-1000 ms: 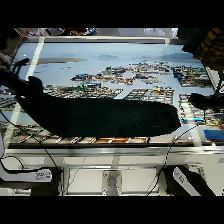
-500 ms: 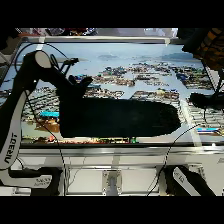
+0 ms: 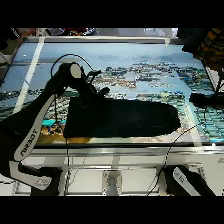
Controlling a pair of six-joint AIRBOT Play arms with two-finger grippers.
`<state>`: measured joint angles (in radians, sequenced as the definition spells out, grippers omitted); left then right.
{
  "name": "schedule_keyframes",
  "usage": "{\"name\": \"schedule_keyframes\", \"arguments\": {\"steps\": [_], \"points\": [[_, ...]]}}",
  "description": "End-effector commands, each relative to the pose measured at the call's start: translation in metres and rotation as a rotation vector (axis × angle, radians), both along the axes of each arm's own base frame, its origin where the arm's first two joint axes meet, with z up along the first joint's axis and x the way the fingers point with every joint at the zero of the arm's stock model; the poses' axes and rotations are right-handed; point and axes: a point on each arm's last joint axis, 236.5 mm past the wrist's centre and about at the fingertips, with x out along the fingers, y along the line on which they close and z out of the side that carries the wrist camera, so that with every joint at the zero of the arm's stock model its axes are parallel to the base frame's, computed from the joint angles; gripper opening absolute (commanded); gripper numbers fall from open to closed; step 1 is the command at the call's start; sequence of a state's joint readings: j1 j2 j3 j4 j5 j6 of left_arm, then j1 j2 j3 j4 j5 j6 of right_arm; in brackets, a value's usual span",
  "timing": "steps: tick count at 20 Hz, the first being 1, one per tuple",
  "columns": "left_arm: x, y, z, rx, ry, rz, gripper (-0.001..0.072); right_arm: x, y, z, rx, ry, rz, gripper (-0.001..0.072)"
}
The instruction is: Fold the clothes and pants, and hang the long-sleeved shirts on hangers.
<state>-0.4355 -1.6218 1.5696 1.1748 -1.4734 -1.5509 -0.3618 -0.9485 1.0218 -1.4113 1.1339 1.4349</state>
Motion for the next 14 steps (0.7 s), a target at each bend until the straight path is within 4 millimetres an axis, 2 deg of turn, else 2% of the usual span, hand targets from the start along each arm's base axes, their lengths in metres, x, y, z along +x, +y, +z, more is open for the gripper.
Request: {"name": "schedule_keyframes", "arguments": {"steps": [1,3,5,6,7,8,11,14], "points": [[-0.013,-0.035,-0.008,-0.094,0.067,-0.022,0.0028,0.0,0.0,0.0,-0.006,0.001,0.012,0.0013],[-0.007,-0.052,-0.005,-0.138,0.025,-0.016,0.0029,0.0,0.0,0.0,-0.006,0.001,0.012,0.0013],[-0.005,-0.059,-0.005,-0.147,0.006,-0.016,0.0049,0.0,0.001,0.0,-0.005,0.003,0.013,0.0014],[-0.006,-0.059,-0.006,-0.146,0.008,-0.022,0.0267,-0.001,0.001,-0.001,-0.004,0.006,0.014,0.0013],[-0.009,-0.059,-0.006,-0.146,0.017,-0.028,0.0538,-0.002,0.001,-0.001,-0.004,0.01,0.016,0.0014],[-0.012,-0.059,-0.005,-0.147,0.027,-0.033,0.0699,-0.002,0.001,-0.002,-0.003,0.013,0.017,0.0014],[-0.022,-0.062,-0.001,-0.169,0.055,-0.077,0.0696,-0.004,0.002,-0.003,0.0,0.022,0.018,0.0015],[-0.022,-0.06,-0.001,-0.168,0.053,-0.085,0.0695,-0.006,0.003,-0.003,0.002,0.028,0.02,0.0015]]}}
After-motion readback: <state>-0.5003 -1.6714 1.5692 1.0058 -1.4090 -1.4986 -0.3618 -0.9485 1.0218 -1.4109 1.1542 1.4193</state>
